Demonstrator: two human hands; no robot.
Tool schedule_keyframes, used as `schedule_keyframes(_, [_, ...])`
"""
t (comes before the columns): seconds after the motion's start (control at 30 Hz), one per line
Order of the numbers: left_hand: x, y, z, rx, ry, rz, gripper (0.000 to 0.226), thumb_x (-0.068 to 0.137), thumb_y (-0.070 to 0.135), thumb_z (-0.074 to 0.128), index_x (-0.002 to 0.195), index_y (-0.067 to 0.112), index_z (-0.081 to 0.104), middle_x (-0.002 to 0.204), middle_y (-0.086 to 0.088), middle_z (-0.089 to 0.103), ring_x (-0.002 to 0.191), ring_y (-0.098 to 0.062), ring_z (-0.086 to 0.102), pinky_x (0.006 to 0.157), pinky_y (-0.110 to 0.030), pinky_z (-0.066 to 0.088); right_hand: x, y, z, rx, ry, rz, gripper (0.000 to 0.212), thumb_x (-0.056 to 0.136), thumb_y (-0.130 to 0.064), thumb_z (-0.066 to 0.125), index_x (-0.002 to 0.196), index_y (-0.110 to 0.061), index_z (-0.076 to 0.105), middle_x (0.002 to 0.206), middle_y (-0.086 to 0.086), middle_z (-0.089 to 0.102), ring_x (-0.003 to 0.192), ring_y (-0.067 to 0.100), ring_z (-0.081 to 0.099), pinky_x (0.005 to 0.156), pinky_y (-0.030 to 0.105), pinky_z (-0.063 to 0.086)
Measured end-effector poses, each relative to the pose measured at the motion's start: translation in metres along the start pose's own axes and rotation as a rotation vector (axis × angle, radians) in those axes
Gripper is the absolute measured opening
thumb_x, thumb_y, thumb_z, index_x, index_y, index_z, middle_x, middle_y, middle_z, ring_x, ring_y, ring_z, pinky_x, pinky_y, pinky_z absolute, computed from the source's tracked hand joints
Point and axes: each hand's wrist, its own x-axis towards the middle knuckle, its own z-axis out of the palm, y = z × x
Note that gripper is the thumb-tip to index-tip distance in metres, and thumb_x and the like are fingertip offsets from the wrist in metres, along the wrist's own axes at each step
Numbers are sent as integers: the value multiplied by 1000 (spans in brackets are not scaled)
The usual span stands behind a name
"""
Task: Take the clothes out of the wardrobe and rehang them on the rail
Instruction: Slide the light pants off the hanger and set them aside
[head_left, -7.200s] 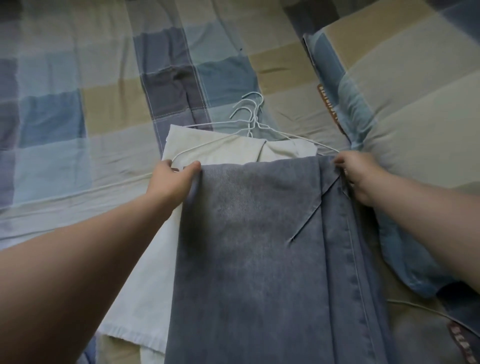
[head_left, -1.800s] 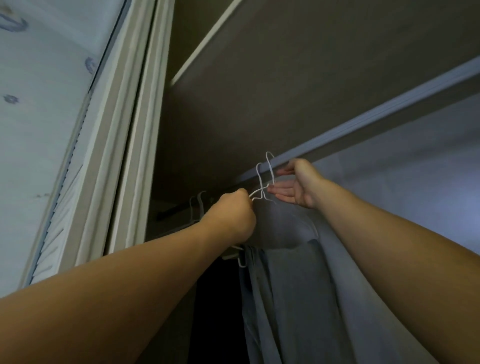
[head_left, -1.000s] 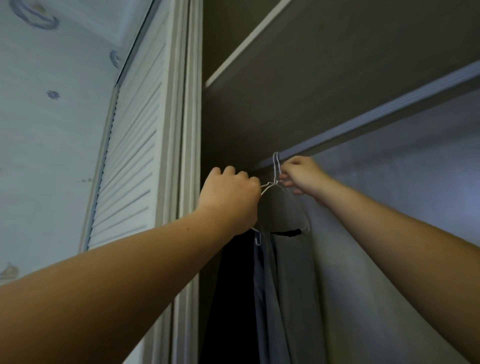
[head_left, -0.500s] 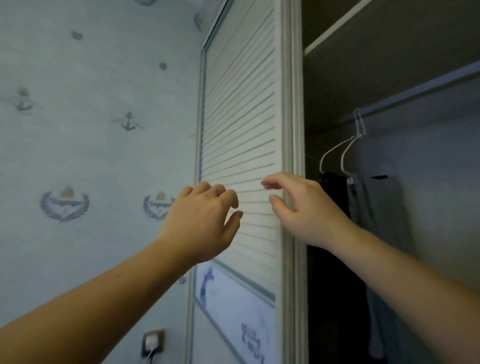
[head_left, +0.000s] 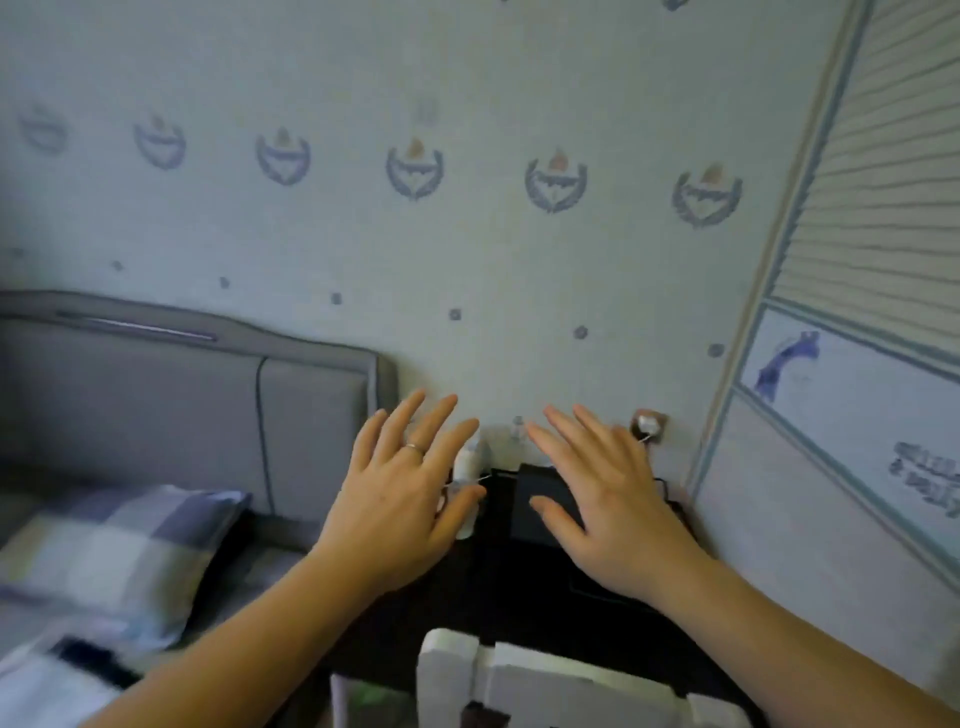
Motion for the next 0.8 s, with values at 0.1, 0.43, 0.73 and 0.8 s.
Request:
schedule_keyframes(0.1, [-70,-44,8,61,-87,-158,66,98,65,28,155,32,27,166,1,16,154,-25,2,122,-49,3,12,-58,56,110,-124,-59,70,95,-59,30,154,-40,-2,163,-12,-10,148,13,-16,118,42,-5])
schedule_keyframes(0.43, [-265,-145,14,172,-324,-730,75,95,72,18,159,35,1,165,6,-14,150,-22,-22,122,-52,-5,52,-233,207,318,-456,-287,77,87,-69,15,152,-39,-12,161,-11,-19,148,16,-19,120,48,-1])
schedule_keyframes(0.73, [-369,-252,21,198,-478,-1134,81,90,75,11,158,34,-4,166,2,-15,151,-27,-22,122,-52,-8,121,-361,326,391,-679,-521,74,96,-60,31,152,-39,-14,161,-12,-20,148,16,-19,119,46,-5])
schedule_keyframes(0.8, [-377,-285,28,185,-499,-1200,86,84,78,1,158,34,-7,166,2,-15,151,-26,-22,122,-52,-7,147,-381,354,386,-716,-556,75,97,-59,32,152,-39,-14,161,-13,-19,148,16,-18,119,46,-4])
